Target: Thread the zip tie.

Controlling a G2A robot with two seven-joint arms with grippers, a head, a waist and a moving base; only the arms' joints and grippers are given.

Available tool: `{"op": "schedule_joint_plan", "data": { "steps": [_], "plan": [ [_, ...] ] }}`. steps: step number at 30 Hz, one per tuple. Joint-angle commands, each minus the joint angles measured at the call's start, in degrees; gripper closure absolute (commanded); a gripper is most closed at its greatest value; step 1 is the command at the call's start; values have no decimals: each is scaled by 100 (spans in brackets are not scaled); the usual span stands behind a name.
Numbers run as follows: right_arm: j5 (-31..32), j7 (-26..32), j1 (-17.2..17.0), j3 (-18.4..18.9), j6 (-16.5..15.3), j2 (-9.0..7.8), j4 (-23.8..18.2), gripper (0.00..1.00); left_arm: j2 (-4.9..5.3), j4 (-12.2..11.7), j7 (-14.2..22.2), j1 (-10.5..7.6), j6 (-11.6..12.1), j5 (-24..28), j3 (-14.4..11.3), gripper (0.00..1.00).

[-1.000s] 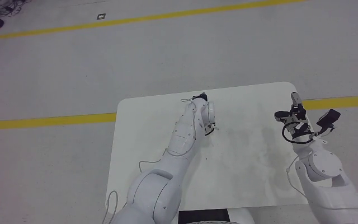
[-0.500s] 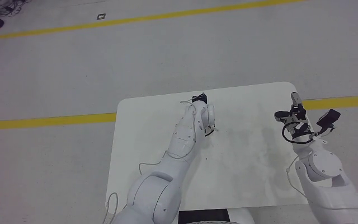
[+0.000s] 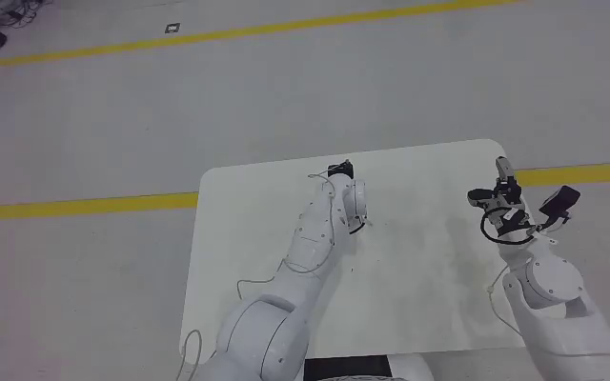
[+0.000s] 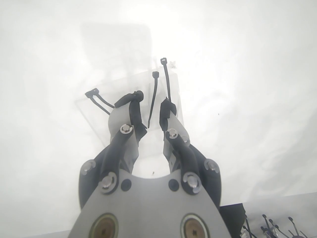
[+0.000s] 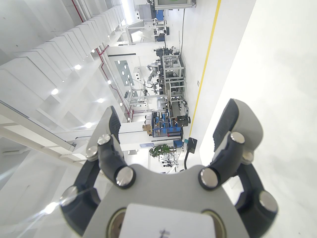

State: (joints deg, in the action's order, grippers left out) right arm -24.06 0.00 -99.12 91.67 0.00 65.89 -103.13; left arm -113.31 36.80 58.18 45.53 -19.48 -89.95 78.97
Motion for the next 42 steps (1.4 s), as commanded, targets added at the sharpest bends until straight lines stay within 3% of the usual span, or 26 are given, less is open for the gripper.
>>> {"op": "schedule_joint_plan", "data": {
  "steps": [1, 5, 15, 16, 29, 36, 42],
  "plan": [
    [0, 0, 0, 0, 0, 0, 0, 0, 2, 4, 18, 1, 0, 0, 0, 85],
    [0, 0, 0, 0, 0, 0, 0, 0, 3, -1, 31, 4, 0, 0, 1, 91],
    [0, 0, 0, 0, 0, 0, 0, 0, 9, -17, 60, -7, 0, 0, 4, 95],
    [0, 0, 0, 0, 0, 0, 0, 0, 9, -18, 65, -10, 0, 0, 6, 100],
    [0, 0, 0, 0, 0, 0, 0, 0, 2, 36, 105, -20, 0, 0, 15, 100],
    [0, 0, 0, 0, 0, 0, 0, 0, 45, 583, 257, 225, 0, 0, -144, 100],
    [0, 0, 0, 0, 0, 0, 0, 0, 188, 1375, 486, 630, 0, 0, -357, 100]
  ]
}}
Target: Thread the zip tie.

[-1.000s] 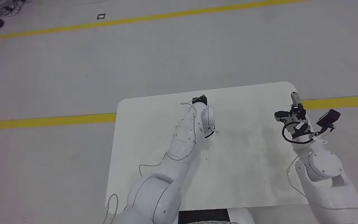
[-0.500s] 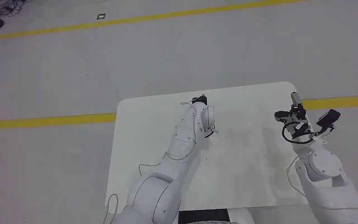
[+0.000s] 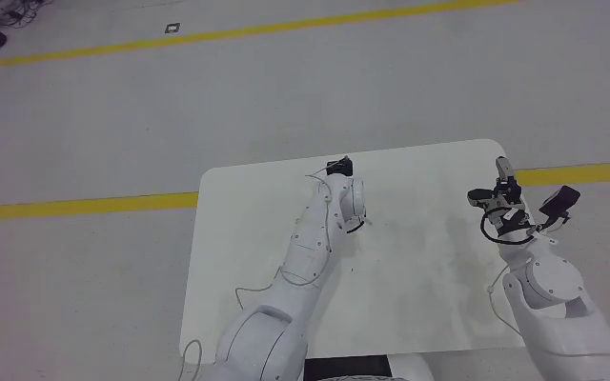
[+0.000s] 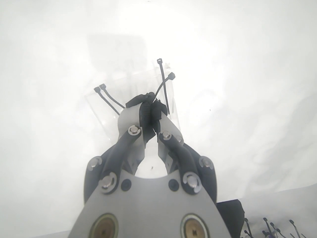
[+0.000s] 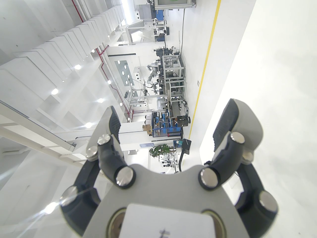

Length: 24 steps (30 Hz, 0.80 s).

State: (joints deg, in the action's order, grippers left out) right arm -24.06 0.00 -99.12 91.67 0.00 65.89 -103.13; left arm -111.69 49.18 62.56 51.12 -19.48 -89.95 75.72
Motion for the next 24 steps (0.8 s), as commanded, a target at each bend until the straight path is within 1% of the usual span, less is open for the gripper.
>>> {"op": "schedule_joint_plan", "data": {
  "steps": [1, 4, 5, 8, 10, 11, 12, 13, 16, 18, 19, 22, 24],
  "plan": [
    [0, 0, 0, 0, 0, 0, 0, 0, 50, 262, 86, 132, 0, 0, -61, 100],
    [0, 0, 0, 0, 0, 0, 0, 0, 131, 761, 259, 345, 0, 0, -189, 100],
    [0, 0, 0, 0, 0, 0, 0, 0, 166, 1013, 373, 440, 0, 0, -246, 100],
    [0, 0, 0, 0, 0, 0, 0, 0, 258, 1656, 806, 669, 0, 0, -430, 100],
    [0, 0, 0, 0, 0, 0, 0, 0, 335, 2204, 1379, 866, 0, 0, -685, 100],
    [0, 0, 0, 0, 0, 0, 0, 0, 376, 2455, 1603, 960, 0, 0, -766, 100],
    [0, 0, 0, 0, 0, 0, 0, 0, 429, 2688, 1708, 1081, 0, 0, -870, 100],
    [0, 0, 0, 0, 0, 0, 0, 0, 472, 2840, 1708, 1179, 0, 85, -946, 100],
    [0, 0, 0, 0, 0, 0, 0, 0, 605, 3152, 1708, 1363, 0, 602, -1124, 100],
    [0, 0, 0, 0, 0, 0, 0, 0, 659, 3301, 1708, 1449, 0, 733, -1128, 100],
    [0, 0, 0, 0, 0, 0, 0, 0, 685, 3382, 1708, 1493, 0, 891, -1109, 100],
    [0, 0, 0, 0, 0, 0, 0, 0, 733, 3508, 1708, 1564, 0, 1069, -1045, 100],
    [0, 0, 0, 0, 0, 0, 0, 0, 754, 3513, 1708, 1566, 0, 1227, -1031, 100]
  ]
}}
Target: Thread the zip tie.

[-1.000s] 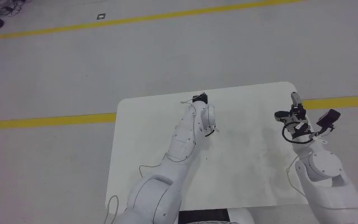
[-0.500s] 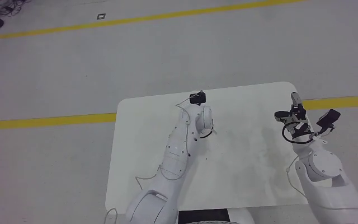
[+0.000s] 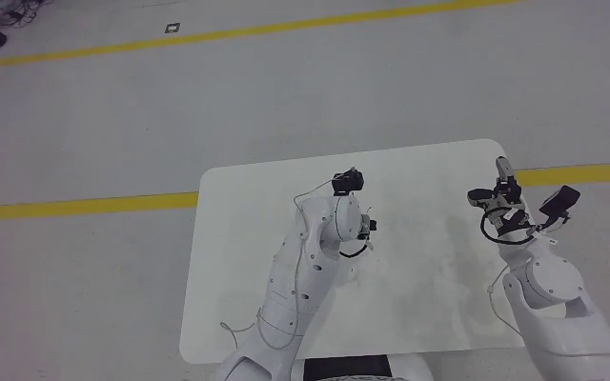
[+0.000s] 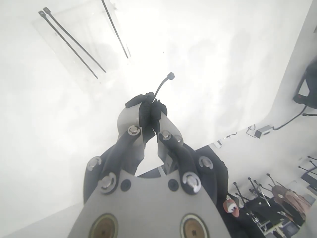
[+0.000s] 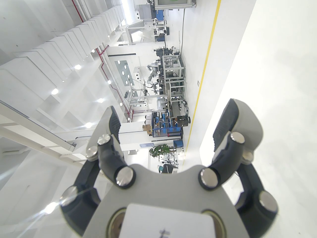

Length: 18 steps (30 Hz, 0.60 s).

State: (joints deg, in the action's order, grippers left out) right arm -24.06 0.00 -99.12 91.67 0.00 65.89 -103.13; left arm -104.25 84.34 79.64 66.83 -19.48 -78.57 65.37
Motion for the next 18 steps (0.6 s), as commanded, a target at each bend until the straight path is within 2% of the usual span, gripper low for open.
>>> {"op": "schedule_joint_plan", "data": {
  "steps": [1, 7, 18],
  "plan": [
    [0, 0, 0, 0, 0, 0, 0, 0, 27, -5, 0, -18, 0, 135, 14, 100],
    [0, 0, 0, 0, 0, 0, 0, 0, 172, -55, 0, -133, 83, 644, 41, 100],
    [0, 0, 0, 0, 0, 0, 0, 0, 183, -77, -33, -128, 116, 676, 37, 100]
  ]
}}
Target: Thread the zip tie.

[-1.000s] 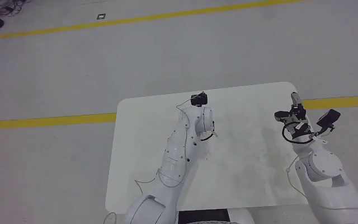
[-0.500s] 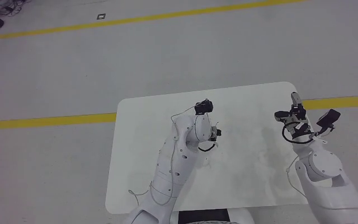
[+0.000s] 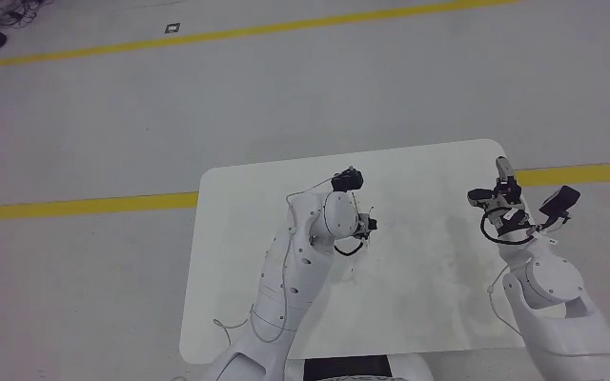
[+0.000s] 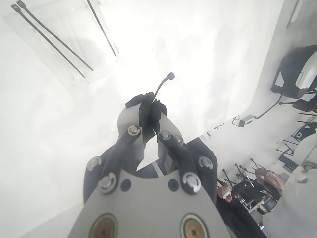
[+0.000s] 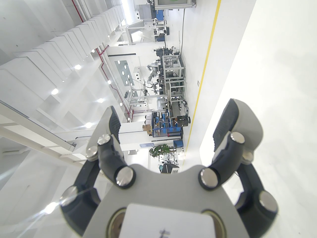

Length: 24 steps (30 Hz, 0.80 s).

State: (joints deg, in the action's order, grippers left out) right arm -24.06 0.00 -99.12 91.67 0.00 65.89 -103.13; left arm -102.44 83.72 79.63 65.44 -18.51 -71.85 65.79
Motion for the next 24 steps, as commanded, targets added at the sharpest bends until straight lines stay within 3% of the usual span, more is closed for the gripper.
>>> {"op": "schedule_joint_plan", "data": {
  "steps": [1, 7, 10, 17, 24],
  "plan": [
    [0, 0, 0, 0, 0, 0, 0, 0, 11, -78, -103, 48, 178, 147, -27, 100],
    [0, 0, 0, 0, 0, 0, 0, 0, 148, -162, 1, 53, 1125, 1326, 391, 100],
    [0, 0, 0, 0, 0, 0, 0, 0, 254, -198, 1, 69, 1463, 1771, 524, 100],
    [0, 0, 0, 0, 0, 0, 0, 0, 499, -109, 1, 77, 1650, 2278, 535, 100],
    [0, 0, 0, 0, 0, 0, 0, 0, 785, 20, 1, 77, 2026, 3149, 369, 100]
  ]
}}
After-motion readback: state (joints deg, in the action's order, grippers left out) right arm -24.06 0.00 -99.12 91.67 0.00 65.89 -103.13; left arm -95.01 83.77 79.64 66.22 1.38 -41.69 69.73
